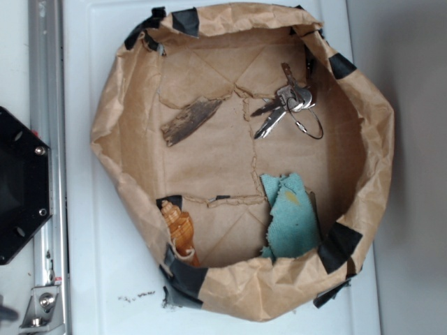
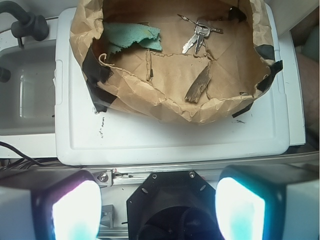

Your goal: Grab the silver keys.

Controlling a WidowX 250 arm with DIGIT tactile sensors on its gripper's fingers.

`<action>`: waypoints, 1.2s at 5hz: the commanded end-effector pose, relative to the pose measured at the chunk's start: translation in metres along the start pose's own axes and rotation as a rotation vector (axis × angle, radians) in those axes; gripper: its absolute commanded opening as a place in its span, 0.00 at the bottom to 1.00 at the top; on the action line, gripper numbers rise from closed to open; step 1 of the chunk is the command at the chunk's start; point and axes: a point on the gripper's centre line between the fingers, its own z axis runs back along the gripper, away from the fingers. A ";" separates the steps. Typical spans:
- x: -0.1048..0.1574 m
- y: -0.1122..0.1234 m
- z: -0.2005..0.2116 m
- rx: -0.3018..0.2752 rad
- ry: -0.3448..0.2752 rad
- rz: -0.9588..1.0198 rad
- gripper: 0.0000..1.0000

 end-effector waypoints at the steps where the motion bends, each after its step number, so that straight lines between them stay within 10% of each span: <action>1: 0.000 0.000 0.000 0.000 0.000 0.000 1.00; 4: 0.096 0.026 -0.033 0.050 -0.076 -0.203 1.00; 6: 0.109 0.030 -0.048 0.036 -0.096 -0.450 1.00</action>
